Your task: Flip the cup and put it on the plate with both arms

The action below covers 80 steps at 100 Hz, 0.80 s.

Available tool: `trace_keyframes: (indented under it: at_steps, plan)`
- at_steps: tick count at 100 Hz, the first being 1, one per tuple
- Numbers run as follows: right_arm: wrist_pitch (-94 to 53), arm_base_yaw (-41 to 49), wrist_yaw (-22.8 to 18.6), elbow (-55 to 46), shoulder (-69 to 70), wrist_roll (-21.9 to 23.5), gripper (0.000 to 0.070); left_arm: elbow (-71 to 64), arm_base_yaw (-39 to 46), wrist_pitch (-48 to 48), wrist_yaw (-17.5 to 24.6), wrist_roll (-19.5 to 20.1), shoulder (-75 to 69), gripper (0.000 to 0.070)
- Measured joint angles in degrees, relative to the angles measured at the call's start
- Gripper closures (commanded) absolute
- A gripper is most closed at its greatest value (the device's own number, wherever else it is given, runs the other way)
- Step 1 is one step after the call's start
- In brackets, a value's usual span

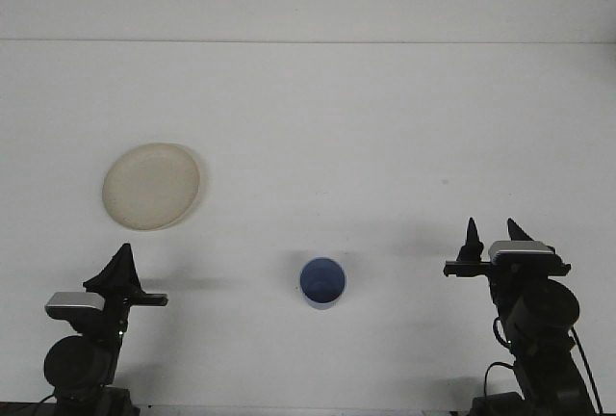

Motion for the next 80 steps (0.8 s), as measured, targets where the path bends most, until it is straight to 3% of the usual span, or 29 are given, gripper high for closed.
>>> trace_keyframes:
  at_steps: [31,60,80]
  plan:
    - [0.0,0.0,0.0,0.0,0.0,0.0,0.0275,22.7,0.0,-19.9,0.1,-1.1,12.3,0.0689]
    - [0.0,0.0,0.0,0.0,0.0,0.0,0.0275,46.8,0.0,-36.9,9.1,-0.5,32.5,0.0689]
    - [0.0,0.0,0.0,0.0,0.0,0.0,0.0275,58.9,0.0,-53.6,10.1,0.7,45.0,0.0689]
